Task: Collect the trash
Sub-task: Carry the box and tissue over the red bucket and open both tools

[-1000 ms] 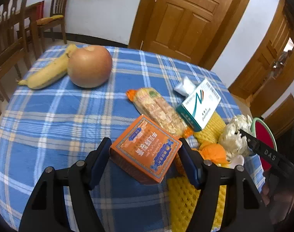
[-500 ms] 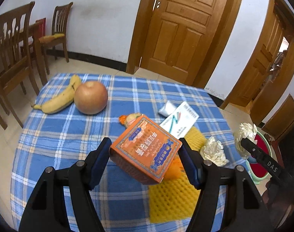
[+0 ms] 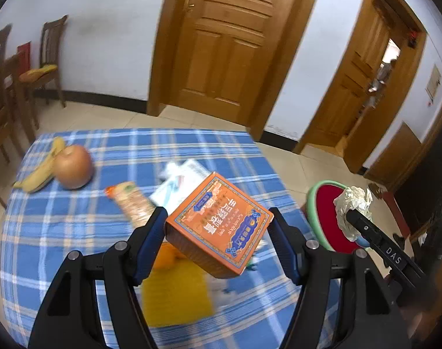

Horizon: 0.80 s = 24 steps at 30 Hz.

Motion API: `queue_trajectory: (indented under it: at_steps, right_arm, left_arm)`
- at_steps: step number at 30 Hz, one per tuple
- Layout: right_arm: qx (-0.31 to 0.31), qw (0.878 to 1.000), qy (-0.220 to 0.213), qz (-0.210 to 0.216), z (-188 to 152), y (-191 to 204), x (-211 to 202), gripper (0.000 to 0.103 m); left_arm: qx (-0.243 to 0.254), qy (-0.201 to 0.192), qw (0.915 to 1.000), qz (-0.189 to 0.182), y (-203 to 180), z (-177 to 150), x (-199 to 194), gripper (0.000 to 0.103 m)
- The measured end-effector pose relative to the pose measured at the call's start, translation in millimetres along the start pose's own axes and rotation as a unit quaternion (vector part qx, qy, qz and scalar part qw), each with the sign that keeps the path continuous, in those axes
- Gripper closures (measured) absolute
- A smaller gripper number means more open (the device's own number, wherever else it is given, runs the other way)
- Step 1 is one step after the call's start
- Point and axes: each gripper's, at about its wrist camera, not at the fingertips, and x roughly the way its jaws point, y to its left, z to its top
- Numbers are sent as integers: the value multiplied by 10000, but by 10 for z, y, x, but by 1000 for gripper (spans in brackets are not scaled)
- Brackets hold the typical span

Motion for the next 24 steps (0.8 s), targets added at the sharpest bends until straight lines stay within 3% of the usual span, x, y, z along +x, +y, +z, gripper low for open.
queue_trajectory:
  at_steps: [11, 24]
  right_arm:
    - [631, 9971, -91, -415, 69, -771, -150, 58]
    - [1311, 9881, 72, -806, 14, -1596, -36, 55]
  left_arm:
    - [658, 307, 9960, -527, -1018, 33, 452, 33]
    - [1296, 960, 9820, -979, -2023, -84, 1312, 33]
